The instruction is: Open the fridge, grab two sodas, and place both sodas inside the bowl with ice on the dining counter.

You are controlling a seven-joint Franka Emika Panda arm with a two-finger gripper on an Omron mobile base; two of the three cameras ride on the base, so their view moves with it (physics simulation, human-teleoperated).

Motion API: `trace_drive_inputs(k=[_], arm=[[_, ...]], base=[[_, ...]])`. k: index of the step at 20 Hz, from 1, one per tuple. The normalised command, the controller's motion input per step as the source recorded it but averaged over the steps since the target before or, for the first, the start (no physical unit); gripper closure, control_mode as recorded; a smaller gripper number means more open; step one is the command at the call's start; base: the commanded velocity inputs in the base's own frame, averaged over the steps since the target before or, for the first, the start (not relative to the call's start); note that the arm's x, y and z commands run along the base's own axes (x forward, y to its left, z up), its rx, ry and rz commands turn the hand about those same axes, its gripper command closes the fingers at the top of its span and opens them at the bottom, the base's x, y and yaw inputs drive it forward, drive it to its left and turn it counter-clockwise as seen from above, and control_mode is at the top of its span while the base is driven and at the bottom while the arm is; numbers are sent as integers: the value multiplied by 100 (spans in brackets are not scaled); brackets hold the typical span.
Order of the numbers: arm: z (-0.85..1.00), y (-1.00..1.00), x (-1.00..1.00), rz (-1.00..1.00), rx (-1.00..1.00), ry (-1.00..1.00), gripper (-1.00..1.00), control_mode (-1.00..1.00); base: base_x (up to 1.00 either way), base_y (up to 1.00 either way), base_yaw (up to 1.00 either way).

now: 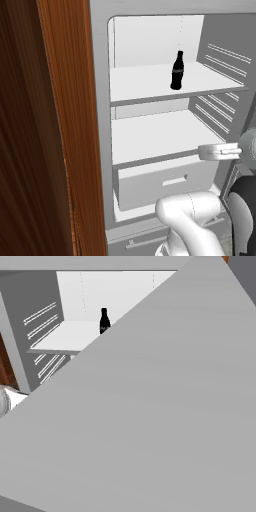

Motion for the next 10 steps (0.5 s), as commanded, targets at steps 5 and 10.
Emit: trace_drive_inputs(k=[5,10], arm=[[74,-1,20,0,-5,-38,-100,-100],[59,0,53,0,-1,-27,-100,-100]], base=[[0,0,0],[0,0,0]])
